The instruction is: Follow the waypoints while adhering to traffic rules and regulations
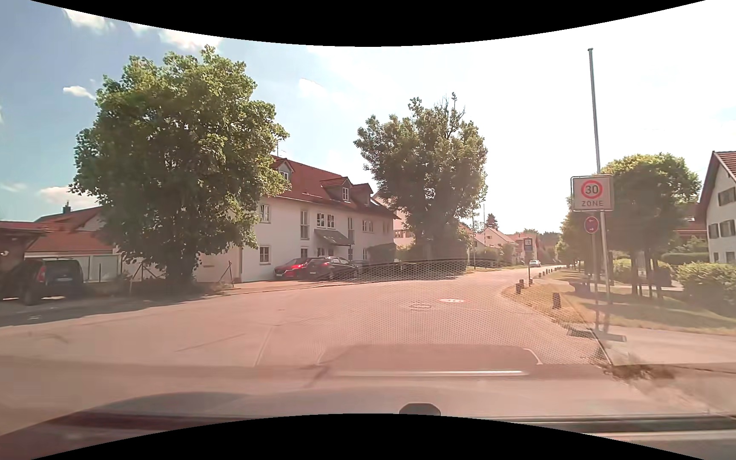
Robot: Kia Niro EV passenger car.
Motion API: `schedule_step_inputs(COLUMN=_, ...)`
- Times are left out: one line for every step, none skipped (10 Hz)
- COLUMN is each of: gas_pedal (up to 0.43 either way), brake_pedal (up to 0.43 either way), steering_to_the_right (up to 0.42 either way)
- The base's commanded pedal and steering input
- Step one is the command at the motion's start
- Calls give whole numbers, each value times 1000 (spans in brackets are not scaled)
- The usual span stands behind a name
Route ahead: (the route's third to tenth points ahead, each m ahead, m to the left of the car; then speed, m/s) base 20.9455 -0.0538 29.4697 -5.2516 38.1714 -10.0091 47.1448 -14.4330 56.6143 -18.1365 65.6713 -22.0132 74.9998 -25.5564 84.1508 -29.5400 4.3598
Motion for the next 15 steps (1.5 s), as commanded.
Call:
schedule_step_inputs(gas_pedal=177, brake_pedal=0, steering_to_the_right=54)
schedule_step_inputs(gas_pedal=130, brake_pedal=0, steering_to_the_right=60)
schedule_step_inputs(gas_pedal=118, brake_pedal=0, steering_to_the_right=63)
schedule_step_inputs(gas_pedal=118, brake_pedal=0, steering_to_the_right=64)
schedule_step_inputs(gas_pedal=118, brake_pedal=0, steering_to_the_right=64)
schedule_step_inputs(gas_pedal=118, brake_pedal=0, steering_to_the_right=64)
schedule_step_inputs(gas_pedal=118, brake_pedal=0, steering_to_the_right=64)
schedule_step_inputs(gas_pedal=118, brake_pedal=0, steering_to_the_right=65)
schedule_step_inputs(gas_pedal=118, brake_pedal=0, steering_to_the_right=67)
schedule_step_inputs(gas_pedal=118, brake_pedal=0, steering_to_the_right=73)
schedule_step_inputs(gas_pedal=118, brake_pedal=0, steering_to_the_right=78)
schedule_step_inputs(gas_pedal=118, brake_pedal=0, steering_to_the_right=78)
schedule_step_inputs(gas_pedal=118, brake_pedal=0, steering_to_the_right=79)
schedule_step_inputs(gas_pedal=118, brake_pedal=0, steering_to_the_right=81)
schedule_step_inputs(gas_pedal=118, brake_pedal=0, steering_to_the_right=82)
